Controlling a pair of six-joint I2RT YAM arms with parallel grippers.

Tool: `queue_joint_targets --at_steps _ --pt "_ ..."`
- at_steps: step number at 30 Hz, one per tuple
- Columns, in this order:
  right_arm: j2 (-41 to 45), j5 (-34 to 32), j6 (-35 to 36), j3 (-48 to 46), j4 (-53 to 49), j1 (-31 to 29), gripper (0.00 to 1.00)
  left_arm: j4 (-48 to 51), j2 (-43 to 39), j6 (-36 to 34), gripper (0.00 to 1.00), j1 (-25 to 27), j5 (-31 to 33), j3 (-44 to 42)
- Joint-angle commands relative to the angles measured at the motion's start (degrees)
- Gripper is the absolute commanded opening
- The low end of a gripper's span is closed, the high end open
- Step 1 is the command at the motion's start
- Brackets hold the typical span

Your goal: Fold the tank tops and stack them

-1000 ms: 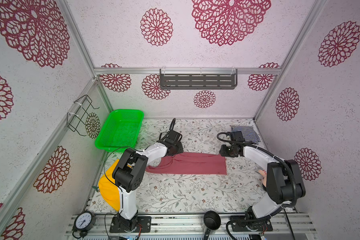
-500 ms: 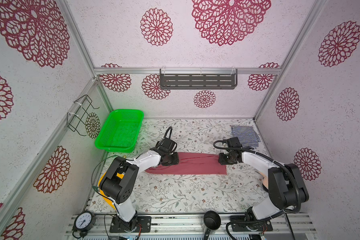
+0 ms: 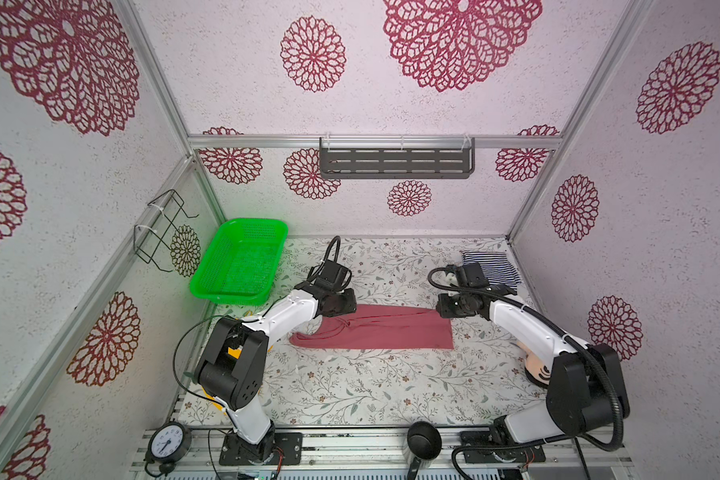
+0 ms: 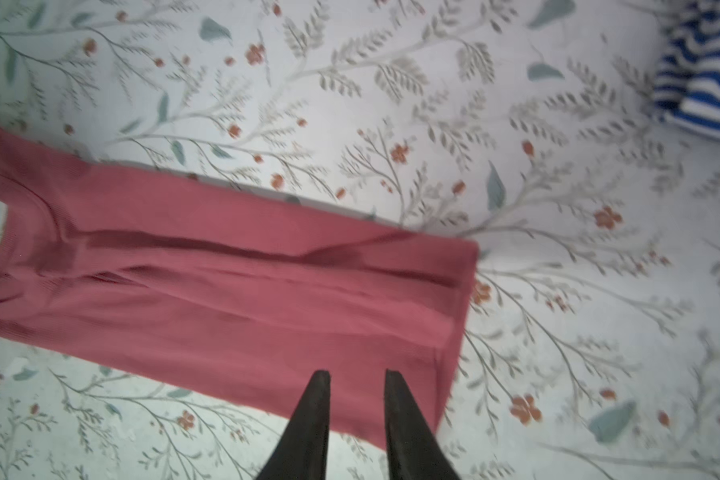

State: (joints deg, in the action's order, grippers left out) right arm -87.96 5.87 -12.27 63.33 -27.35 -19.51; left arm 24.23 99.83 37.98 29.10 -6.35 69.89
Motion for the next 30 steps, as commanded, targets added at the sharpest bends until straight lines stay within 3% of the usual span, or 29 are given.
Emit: queue_joint_targets --at_steps 1,5,11,18,24,30 --pt "-7.37 0.15 -2.18 4.61 3.05 -3.29 0.26 -2.05 4.42 1.03 0.41 1.28 0.24 2.52" --pt "-12.77 1.38 -3.16 7.18 5.09 -5.26 0.25 -3.27 7.60 2.52 0.41 2.11 -1.39 2.83" --pt "-16.37 2.13 -3.20 6.85 5.17 -6.52 0.25 -4.62 5.73 4.16 0.41 3.06 -1.58 -3.87" --pt "-12.01 1.78 -2.51 0.48 4.25 -7.62 0.25 -3.55 2.00 2.88 0.41 2.95 0.58 -11.00" --pt "-9.34 -0.68 -2.14 -4.45 3.82 -7.79 0.25 -1.30 1.08 0.36 0.43 2.47 2.89 -11.55" --pt "-4.95 1.64 0.92 -5.67 0.23 -7.75 0.27 -0.41 0.63 -1.26 0.45 2.43 3.34 -10.83"
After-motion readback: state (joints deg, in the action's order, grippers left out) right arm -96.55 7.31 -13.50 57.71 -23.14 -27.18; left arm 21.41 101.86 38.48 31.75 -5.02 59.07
